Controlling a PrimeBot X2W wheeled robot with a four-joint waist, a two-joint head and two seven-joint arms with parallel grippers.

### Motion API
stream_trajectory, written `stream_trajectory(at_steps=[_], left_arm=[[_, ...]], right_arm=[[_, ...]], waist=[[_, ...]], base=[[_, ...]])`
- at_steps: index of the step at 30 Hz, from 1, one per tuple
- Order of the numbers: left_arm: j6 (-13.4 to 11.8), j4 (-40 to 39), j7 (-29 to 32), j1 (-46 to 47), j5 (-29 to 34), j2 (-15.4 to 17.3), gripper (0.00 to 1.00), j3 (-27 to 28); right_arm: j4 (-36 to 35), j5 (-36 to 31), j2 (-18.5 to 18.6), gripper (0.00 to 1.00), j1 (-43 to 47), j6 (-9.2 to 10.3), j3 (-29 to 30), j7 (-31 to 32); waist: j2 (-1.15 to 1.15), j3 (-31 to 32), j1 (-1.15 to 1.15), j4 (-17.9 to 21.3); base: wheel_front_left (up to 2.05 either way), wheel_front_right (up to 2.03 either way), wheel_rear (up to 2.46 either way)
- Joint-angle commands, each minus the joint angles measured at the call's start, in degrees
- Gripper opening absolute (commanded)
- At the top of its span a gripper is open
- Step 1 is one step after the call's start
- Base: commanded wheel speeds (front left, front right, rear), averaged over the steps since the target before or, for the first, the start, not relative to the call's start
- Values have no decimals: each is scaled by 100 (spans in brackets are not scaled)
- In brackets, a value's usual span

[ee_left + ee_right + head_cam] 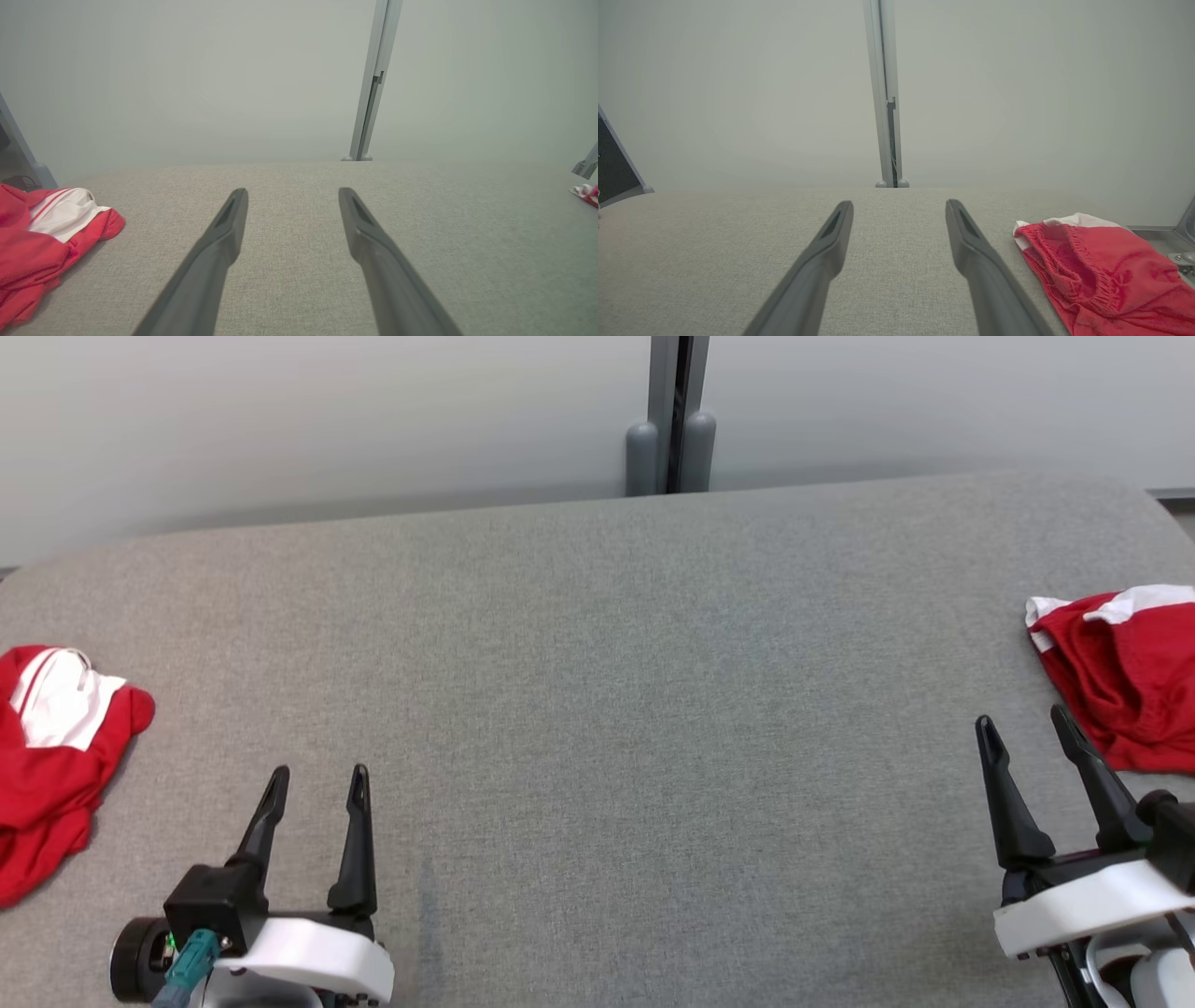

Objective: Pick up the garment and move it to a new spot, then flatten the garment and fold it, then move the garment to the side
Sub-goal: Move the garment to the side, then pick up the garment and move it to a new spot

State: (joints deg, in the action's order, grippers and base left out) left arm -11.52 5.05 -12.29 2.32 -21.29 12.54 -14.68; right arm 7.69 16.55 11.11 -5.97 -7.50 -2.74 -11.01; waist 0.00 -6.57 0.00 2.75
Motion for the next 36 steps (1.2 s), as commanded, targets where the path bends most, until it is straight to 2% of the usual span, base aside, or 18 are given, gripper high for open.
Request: stream_trajectory(at_steps=[1,10,19,36], left_arm=[[-28,4,6,-93,-35,55,100,19],[-75,-16,98,-421,-111,119,100,8],[-106,-75,160,-468,-145,160,100,-26],[-146,-46,177,-336,-161,169,100,-92]], right_arm=[[-93,-60,-3,100,119,0,38,46],[-488,-63,-97,100,599,0,326,274],[-785,-109,-156,100,800,0,385,454],[-874,-157,-215,100,875,0,519,520]], waist=[[0,115,0,38],[0,454,0,49],[0,471,0,29],[0,467,0,-73]], base=[[0,0,0],[0,0,0],[0,0,0],[0,0,0]])
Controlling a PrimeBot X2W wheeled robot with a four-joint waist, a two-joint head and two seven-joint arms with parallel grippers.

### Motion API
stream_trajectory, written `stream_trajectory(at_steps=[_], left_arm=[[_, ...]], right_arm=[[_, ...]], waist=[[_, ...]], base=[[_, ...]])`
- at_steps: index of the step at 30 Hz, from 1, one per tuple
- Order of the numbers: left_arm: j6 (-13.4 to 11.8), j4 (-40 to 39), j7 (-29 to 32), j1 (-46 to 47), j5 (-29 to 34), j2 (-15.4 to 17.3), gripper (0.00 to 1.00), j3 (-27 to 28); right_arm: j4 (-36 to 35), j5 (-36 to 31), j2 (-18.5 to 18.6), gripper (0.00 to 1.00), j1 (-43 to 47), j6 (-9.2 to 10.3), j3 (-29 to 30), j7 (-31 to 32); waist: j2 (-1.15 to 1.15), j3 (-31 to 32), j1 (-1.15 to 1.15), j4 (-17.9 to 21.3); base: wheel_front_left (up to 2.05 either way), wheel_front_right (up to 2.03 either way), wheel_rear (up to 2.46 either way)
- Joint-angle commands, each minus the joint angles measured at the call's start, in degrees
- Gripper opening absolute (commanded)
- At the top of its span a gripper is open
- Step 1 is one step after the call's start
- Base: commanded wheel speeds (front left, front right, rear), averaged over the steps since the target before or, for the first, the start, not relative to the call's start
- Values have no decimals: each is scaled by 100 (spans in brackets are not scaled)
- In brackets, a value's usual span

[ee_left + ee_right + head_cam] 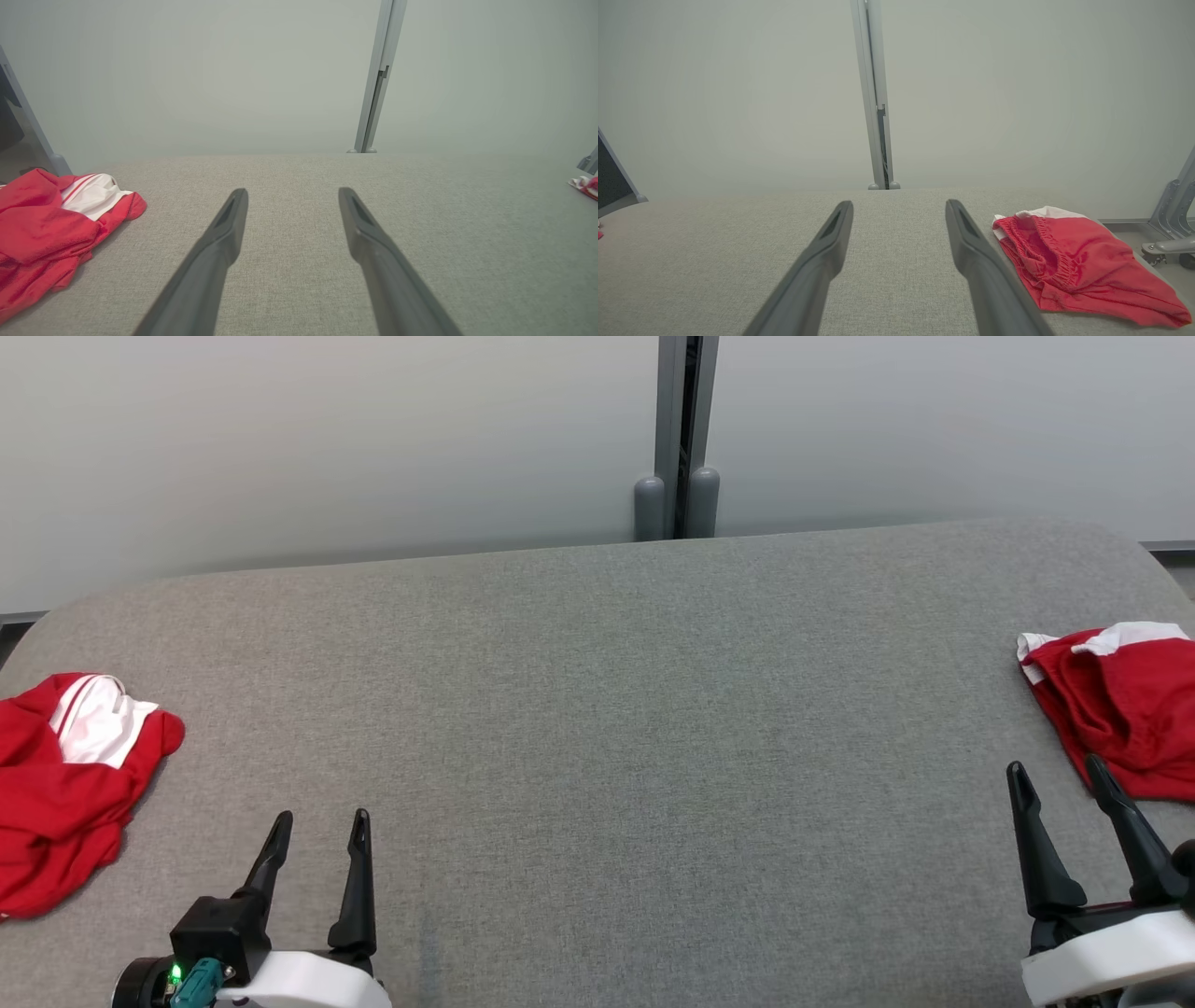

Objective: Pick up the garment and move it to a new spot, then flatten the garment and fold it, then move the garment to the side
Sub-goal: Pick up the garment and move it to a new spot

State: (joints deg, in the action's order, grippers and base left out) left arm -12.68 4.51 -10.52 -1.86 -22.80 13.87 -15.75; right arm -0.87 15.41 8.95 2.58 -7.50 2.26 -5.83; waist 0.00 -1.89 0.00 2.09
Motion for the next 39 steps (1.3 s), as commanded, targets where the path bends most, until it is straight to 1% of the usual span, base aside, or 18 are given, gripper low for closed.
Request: stream_trajectory(at_steps=[1,5,11,21,28,39], left_arm=[[-26,14,-2,112,-6,35,100,6],[-27,35,-64,233,-23,-7,100,16],[-31,114,-156,437,-67,-81,100,58],[-63,204,-290,485,-96,6,100,225],[-124,193,-310,350,-130,38,100,262],[-157,156,-299,394,-141,32,100,202]], right_arm=[[-26,-47,-2,100,19,0,25,15],[-112,-57,-3,100,41,0,42,62],[-231,-83,-10,100,30,0,53,118],[-228,-35,-71,100,-80,0,-188,206],[-189,-80,-106,100,-140,0,-310,218],[-250,-175,-40,100,-158,0,-358,270]], waist=[[0,-3,0,-41],[0,-55,0,-276],[0,-109,0,-803],[0,-59,0,-1582],[0,-12,0,-1824],[0,-81,0,-1913]], base=[[0,0,0],[0,0,0],[0,0,0],[0,0,0],[0,0,0],[0,0,0]])
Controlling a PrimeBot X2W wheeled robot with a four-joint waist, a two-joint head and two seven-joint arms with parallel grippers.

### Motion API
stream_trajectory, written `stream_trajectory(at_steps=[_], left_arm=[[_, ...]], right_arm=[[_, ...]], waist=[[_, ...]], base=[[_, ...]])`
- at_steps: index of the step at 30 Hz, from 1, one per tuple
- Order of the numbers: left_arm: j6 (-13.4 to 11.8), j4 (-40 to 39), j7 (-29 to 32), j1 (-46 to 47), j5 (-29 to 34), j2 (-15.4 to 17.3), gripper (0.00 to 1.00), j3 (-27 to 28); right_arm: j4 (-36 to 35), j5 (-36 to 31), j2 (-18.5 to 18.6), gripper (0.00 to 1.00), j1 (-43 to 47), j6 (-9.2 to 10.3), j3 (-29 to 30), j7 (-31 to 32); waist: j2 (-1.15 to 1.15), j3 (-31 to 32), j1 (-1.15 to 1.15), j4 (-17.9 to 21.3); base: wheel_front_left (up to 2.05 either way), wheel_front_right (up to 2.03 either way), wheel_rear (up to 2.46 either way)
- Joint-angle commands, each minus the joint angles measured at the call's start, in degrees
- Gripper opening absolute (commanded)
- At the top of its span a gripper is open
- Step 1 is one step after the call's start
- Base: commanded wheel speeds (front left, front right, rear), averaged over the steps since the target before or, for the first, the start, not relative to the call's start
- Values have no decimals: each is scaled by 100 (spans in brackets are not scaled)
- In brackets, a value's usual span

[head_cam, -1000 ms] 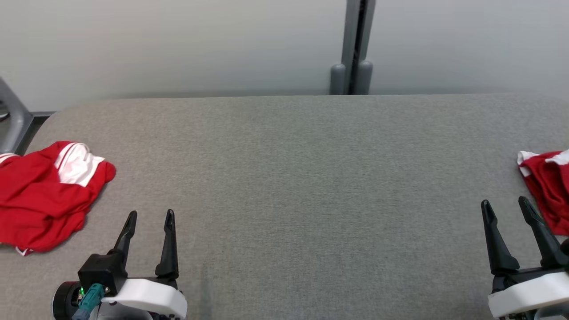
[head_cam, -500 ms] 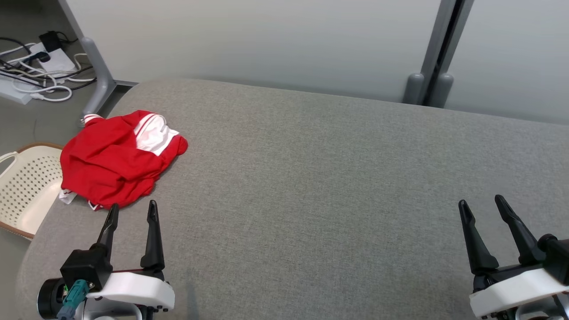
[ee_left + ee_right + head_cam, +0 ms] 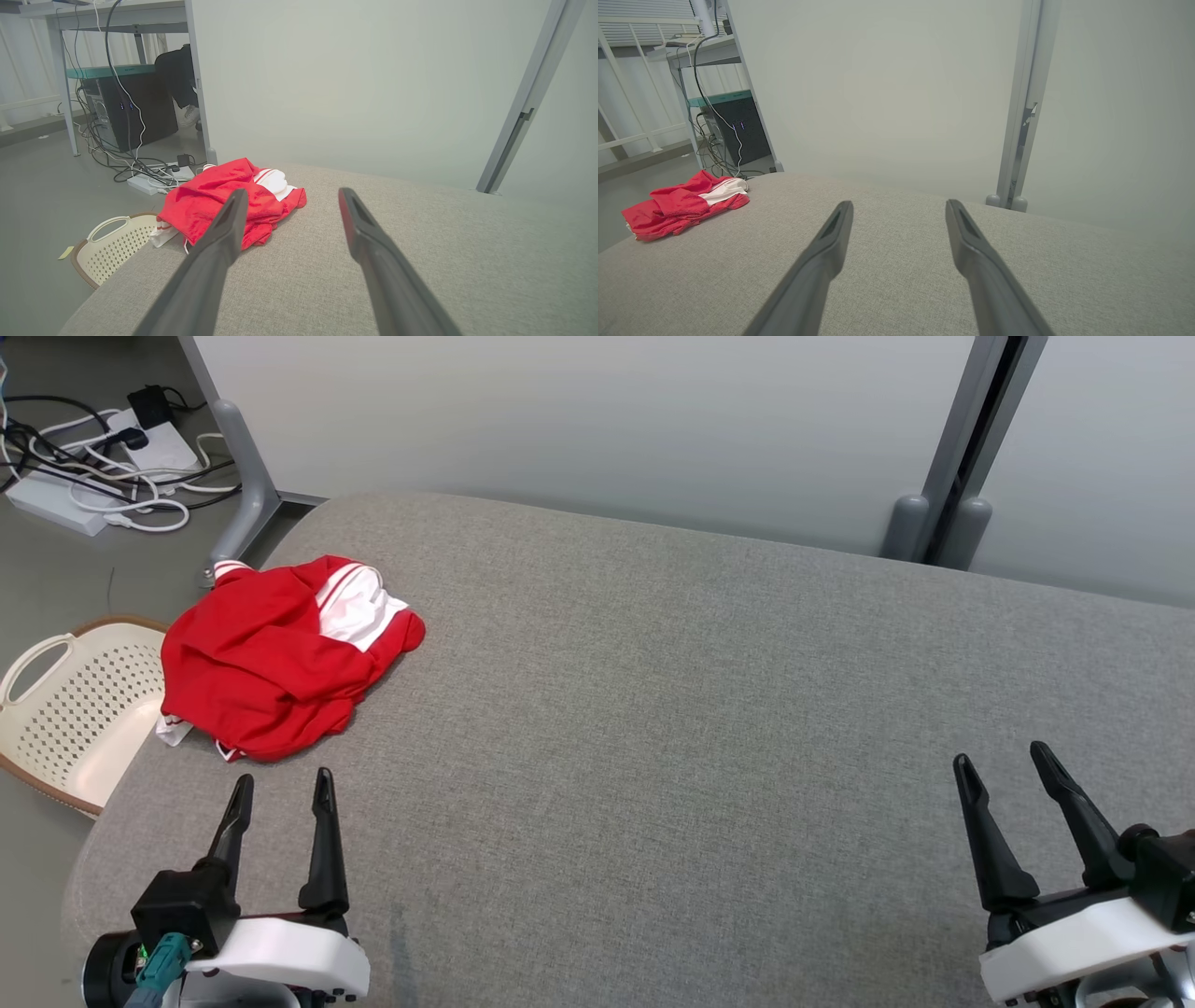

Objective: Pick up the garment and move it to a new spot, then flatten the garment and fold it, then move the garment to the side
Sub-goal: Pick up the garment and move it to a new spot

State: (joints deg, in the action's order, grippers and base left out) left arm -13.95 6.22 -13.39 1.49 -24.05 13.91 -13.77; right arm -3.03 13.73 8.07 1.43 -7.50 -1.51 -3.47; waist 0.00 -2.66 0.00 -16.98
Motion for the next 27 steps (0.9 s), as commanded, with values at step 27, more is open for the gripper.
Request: stream_trajectory(at_steps=[27], left_arm=[[155,123,-165,2203,-57,-64,100,485]], right_arm=[[-796,7,381,100,-642,0,107,321]], waist=[[0,-1710,0,394]], base=[[0,0,0]])
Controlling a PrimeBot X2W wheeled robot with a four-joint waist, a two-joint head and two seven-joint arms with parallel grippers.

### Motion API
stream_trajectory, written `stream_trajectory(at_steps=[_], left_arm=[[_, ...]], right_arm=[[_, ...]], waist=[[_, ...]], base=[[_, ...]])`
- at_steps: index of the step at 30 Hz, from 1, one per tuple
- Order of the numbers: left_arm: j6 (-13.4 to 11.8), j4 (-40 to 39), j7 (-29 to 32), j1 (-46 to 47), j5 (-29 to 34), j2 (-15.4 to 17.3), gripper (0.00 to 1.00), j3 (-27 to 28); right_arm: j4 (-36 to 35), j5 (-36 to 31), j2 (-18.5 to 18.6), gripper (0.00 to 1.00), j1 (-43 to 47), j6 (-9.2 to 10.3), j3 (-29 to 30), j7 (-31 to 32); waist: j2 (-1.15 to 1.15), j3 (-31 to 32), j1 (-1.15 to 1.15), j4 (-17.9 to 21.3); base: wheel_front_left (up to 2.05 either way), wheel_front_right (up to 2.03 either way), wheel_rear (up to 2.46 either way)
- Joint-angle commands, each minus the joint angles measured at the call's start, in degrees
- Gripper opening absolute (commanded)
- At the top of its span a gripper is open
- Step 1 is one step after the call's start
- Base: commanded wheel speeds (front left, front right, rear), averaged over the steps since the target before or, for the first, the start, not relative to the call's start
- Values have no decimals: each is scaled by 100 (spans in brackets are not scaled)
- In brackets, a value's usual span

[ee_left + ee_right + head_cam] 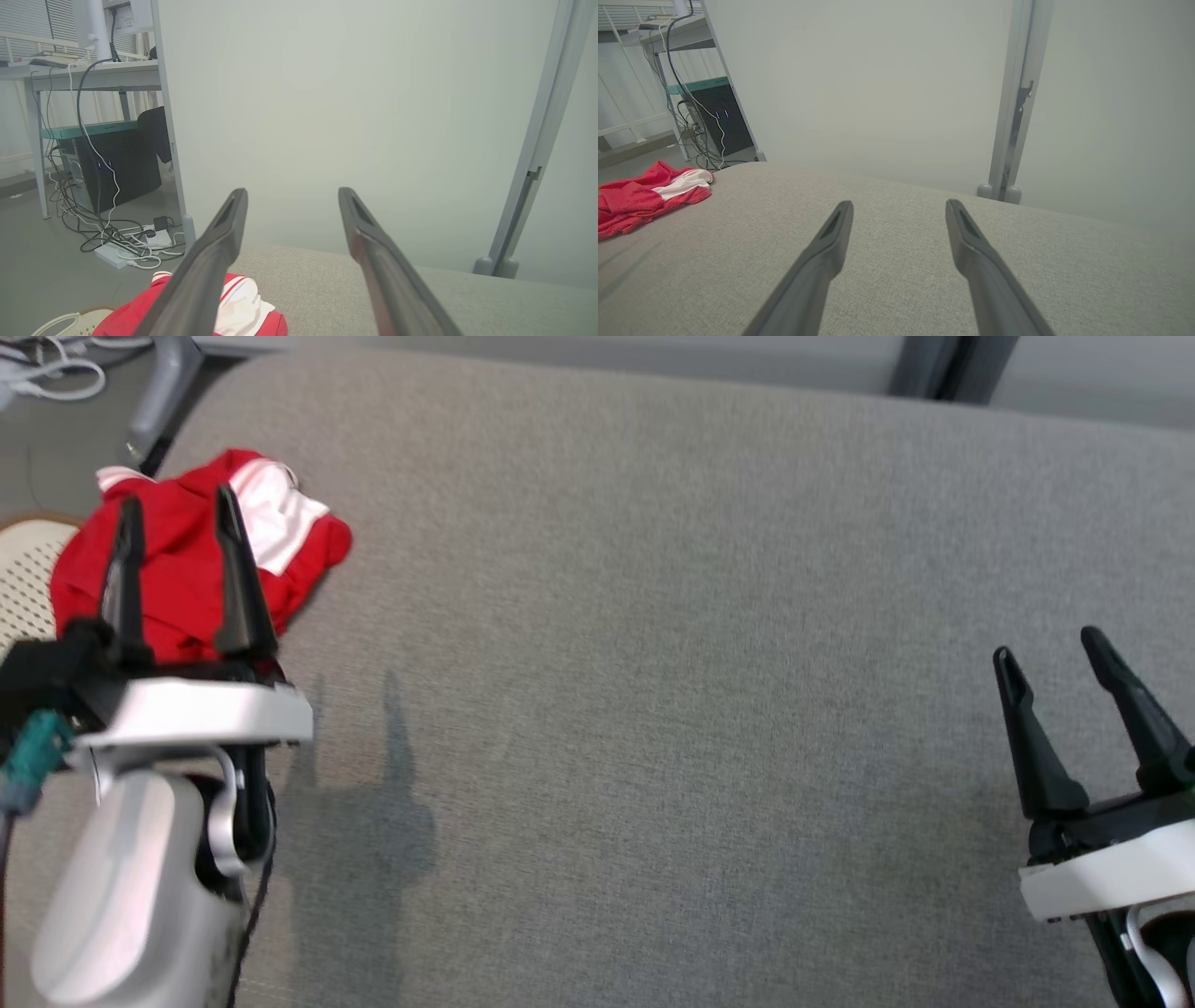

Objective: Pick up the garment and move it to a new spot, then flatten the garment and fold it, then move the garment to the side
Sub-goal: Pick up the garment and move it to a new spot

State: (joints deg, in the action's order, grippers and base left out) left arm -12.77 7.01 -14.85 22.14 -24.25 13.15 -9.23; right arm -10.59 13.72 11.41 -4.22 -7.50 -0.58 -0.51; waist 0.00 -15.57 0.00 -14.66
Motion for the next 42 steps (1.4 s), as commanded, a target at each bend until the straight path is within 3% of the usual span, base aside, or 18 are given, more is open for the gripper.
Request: stream_trajectory(at_steps=[1,15,26,27,28,37,42], left_arm=[[97,180,-19,324,-55,25,100,41],[993,3550,441,2427,-367,385,100,-1],[1302,5428,752,3175,-515,405,98,-60],[1315,5508,678,3203,-509,410,35,-66],[1340,5569,602,3242,-507,414,0,-71],[1288,5267,-32,3129,-457,448,0,107],[1046,3973,-33,2515,-214,544,0,560]], right_arm=[[-80,-1,72,100,-130,0,30,29],[-129,96,200,100,-831,0,-165,-93],[9,126,233,100,-944,0,-211,-219],[26,120,236,100,-949,0,-220,-221],[39,113,240,100,-950,0,-222,-228],[147,100,191,100,-769,0,-54,-336],[250,92,119,100,-677,0,-52,-433]], waist=[[0,-541,0,189],[0,-1771,0,553],[0,-1897,0,591],[0,-1875,0,591],[0,-1845,0,591],[0,-1411,0,539],[0,-955,0,597]], base=[[0,0,0],[0,0,0],[0,0,0],[0,0,0],[0,0,0],[0,0,0],[0,0,0]])
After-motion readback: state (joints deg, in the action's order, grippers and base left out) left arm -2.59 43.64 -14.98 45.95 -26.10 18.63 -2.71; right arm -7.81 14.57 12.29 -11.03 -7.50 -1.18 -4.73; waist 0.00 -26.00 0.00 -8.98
